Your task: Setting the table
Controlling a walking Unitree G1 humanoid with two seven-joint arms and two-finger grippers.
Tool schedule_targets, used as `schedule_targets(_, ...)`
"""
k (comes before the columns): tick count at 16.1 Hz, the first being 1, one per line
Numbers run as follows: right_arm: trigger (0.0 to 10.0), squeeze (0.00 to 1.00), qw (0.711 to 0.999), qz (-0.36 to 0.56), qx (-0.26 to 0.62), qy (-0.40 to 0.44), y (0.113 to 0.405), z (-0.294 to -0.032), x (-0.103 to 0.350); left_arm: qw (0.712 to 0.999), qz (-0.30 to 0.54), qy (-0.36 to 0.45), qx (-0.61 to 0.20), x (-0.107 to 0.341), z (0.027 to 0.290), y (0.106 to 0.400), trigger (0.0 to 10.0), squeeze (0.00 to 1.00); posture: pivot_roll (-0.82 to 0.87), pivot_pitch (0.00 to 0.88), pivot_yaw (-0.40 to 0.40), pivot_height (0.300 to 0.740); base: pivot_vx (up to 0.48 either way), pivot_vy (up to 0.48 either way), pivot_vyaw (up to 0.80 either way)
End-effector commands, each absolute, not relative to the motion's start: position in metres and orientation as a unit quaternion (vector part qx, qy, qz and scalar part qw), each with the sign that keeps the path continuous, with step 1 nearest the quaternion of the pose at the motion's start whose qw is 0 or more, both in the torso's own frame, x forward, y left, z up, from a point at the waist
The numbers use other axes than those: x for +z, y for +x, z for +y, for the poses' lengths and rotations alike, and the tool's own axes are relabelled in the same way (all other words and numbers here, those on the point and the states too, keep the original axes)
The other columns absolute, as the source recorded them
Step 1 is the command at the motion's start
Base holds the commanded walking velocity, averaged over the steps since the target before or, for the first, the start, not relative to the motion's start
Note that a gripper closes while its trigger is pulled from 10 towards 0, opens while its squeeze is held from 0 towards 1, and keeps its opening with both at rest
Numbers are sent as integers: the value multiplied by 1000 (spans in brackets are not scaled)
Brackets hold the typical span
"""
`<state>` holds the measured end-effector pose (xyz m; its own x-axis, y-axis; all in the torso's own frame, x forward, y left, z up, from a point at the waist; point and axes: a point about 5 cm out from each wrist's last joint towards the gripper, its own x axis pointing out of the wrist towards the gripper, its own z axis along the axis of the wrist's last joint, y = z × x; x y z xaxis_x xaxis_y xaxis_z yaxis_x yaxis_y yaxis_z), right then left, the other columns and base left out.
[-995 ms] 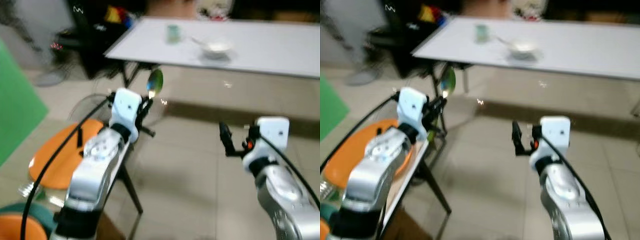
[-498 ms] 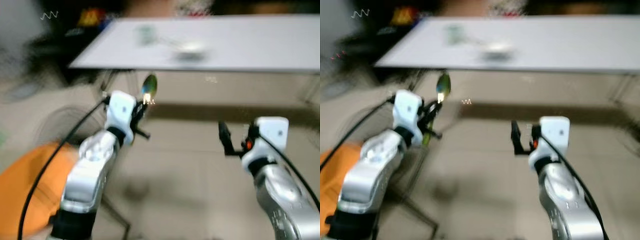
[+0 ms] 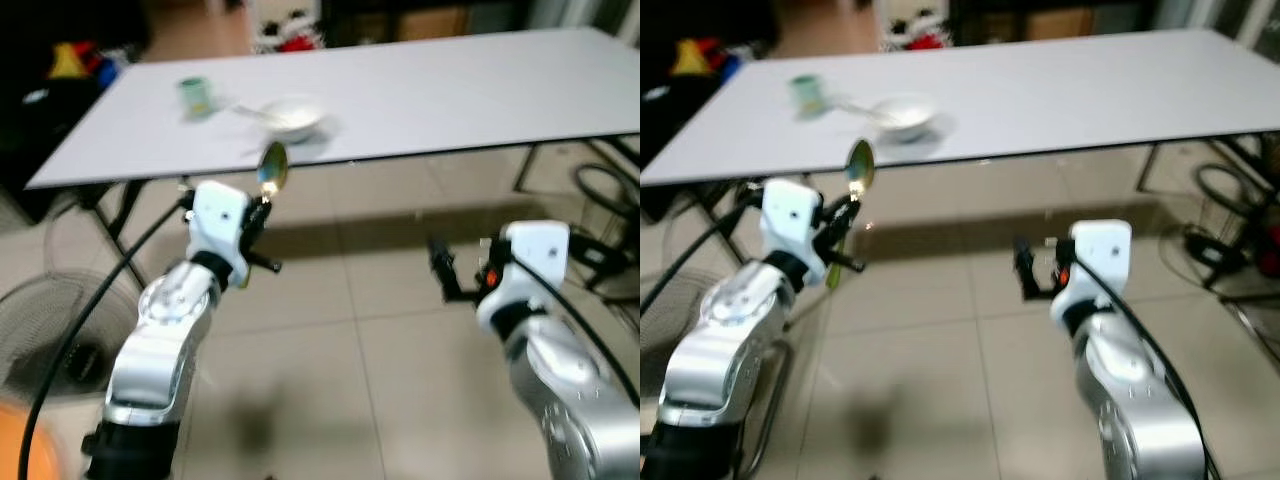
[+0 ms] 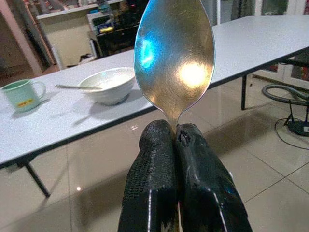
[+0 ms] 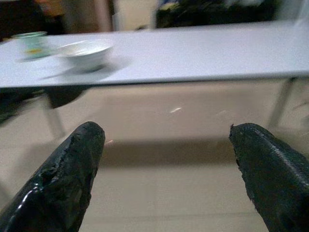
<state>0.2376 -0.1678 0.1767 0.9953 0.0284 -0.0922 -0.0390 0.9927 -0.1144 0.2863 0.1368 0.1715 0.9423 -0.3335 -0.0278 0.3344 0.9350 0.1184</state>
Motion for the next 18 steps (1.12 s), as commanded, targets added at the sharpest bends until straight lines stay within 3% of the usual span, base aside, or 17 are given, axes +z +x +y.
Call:
schedule_targets(1, 10000, 0, 996, 35, 7, -77, 240, -169, 178, 984, 0, 60, -170, 173, 135, 284, 10000, 0, -9, 0, 85, 740, 375, 0, 0)
schedule_targets(4, 10000, 0, 995, 61, 78, -21, 237, -158, 170, 986, 7, 52, -155, 170, 140, 280, 10000, 0, 28, 0, 68, 740, 371, 0, 0)
schedule_targets(18, 10000, 0, 993, 64, 101, -17, 239, -155, 169, 987, 14, 46, -151, 170, 139, 277, 10000, 0, 39, 0, 52, 740, 375, 0, 0)
